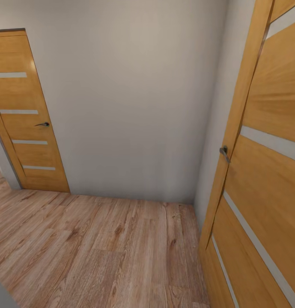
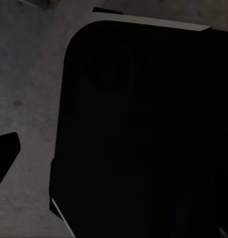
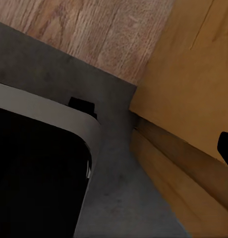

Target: Move the two storage containers from the living room to the garage. In the garage, place one container on the floor and stack the other container on top of it (either order is fine).

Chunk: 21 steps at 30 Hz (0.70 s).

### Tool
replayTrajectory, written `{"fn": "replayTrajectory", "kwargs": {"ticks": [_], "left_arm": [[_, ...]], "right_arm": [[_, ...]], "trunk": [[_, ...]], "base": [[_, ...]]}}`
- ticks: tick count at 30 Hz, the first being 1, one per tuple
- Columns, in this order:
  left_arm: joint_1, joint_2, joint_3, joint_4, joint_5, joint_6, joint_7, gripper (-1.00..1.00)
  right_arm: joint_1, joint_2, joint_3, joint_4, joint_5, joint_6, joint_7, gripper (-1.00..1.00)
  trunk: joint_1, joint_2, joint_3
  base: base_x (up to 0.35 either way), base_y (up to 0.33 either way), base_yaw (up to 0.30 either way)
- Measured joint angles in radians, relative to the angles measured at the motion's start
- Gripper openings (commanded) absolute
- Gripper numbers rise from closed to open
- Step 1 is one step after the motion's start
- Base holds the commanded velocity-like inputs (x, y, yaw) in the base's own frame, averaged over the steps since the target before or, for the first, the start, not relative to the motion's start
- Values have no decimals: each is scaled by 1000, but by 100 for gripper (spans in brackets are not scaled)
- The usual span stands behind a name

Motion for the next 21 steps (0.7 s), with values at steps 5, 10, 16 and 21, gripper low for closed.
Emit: {"fn": "replayTrajectory", "kwargs": {"ticks": [5, 10, 16, 21], "left_arm": [[0, 0, 0, 0, 0, 0, 0, 100], [0, 0, 0, 0, 0, 0, 0, 100], [0, 0, 0, 0, -1, 0, 0, 100], [-1, 0, 1, -5, 5, -5, -3, 100]], "right_arm": [[6, 1, 0, 0, -3, -10, 3, 100], [7, 1, -1, 0, -8, -12, 4, 100], [8, 1, -2, 0, -9, -13, 2, 100], [8, 7, 4, -2, -4, -12, 4, 100]], "trunk": [[0, 0, 0], [0, 0, 0], [0, 0, 0], [0, 0, 0]], "base": [[0, 0, 0], [0, 0, 0], [0, 0, 0], [0, 0, 0]]}}
